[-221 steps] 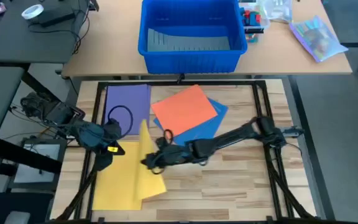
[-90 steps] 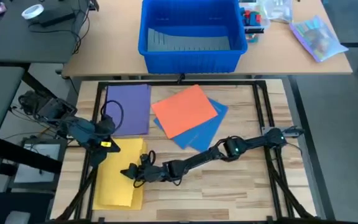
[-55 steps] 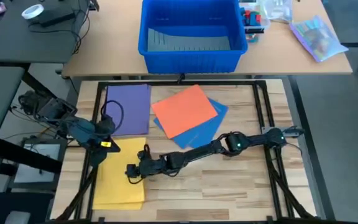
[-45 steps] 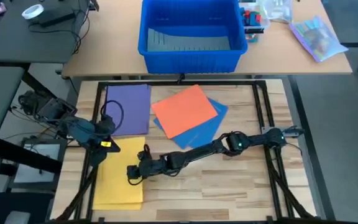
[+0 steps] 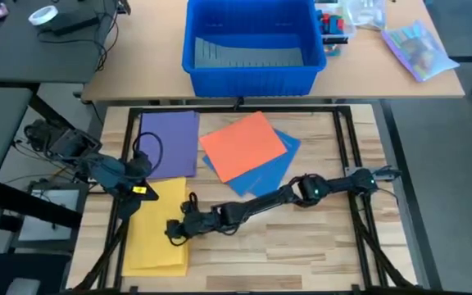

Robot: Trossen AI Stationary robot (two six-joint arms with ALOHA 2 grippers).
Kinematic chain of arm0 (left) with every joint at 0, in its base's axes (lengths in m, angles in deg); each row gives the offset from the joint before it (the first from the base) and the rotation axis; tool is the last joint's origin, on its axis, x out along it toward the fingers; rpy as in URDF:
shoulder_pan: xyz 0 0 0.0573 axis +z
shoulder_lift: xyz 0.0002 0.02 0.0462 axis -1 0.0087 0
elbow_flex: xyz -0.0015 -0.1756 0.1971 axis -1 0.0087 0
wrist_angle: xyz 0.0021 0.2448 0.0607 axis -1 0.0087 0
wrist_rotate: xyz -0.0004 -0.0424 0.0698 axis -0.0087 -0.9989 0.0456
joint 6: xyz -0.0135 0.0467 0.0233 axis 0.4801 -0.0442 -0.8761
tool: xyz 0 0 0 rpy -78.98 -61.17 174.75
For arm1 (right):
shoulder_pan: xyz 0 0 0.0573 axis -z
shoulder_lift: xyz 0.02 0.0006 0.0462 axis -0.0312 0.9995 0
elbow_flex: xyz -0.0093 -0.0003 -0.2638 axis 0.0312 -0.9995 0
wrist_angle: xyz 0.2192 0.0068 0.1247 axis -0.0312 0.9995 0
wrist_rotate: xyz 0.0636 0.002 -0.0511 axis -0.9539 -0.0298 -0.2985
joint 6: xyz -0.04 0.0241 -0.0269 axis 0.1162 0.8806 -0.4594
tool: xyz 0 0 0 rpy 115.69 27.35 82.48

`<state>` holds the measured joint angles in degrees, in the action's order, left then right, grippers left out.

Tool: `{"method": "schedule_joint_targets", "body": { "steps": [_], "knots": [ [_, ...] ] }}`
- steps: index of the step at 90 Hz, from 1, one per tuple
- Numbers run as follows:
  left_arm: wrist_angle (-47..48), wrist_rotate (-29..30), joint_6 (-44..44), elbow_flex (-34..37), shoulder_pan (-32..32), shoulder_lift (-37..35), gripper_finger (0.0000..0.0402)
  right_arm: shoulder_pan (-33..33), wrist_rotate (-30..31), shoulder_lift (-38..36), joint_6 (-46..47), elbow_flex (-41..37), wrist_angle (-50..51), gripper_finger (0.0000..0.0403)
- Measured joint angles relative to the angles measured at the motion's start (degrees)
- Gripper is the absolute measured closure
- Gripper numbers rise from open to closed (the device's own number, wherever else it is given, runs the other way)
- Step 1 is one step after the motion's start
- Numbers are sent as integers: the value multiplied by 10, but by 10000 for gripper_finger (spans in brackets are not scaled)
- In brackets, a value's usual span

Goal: Organize paper
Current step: Stack the yellow colored paper on top of the other yellow colored papers

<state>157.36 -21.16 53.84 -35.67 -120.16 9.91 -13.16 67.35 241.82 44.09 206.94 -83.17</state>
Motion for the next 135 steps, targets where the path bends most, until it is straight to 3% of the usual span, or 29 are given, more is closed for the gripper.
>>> {"method": "schedule_joint_targets", "body": {
  "steps": [53, 76, 94, 102, 123, 135],
  "knots": [
    [0, 0, -4, 0, 0, 0, 402, -25, -28, 2, 19, -4, 39, 296],
    [0, 0, -4, 0, 0, 0, 402, -8, -31, 2, -27, -4, 38, 296],
    [0, 0, -4, 0, 0, 0, 402, -18, -66, 2, -46, -2, 86, 296],
    [0, 0, -4, 0, 0, 0, 402, -18, -63, 1, -57, 1, 47, 296],
    [0, 0, 6, 0, 0, 0, 402, -11, -73, 4, -82, -4, 157, 296],
    [0, -1, 9, 0, 0, 0, 402, -10, -75, -3, -83, -1, 148, 296]
  ]
}}
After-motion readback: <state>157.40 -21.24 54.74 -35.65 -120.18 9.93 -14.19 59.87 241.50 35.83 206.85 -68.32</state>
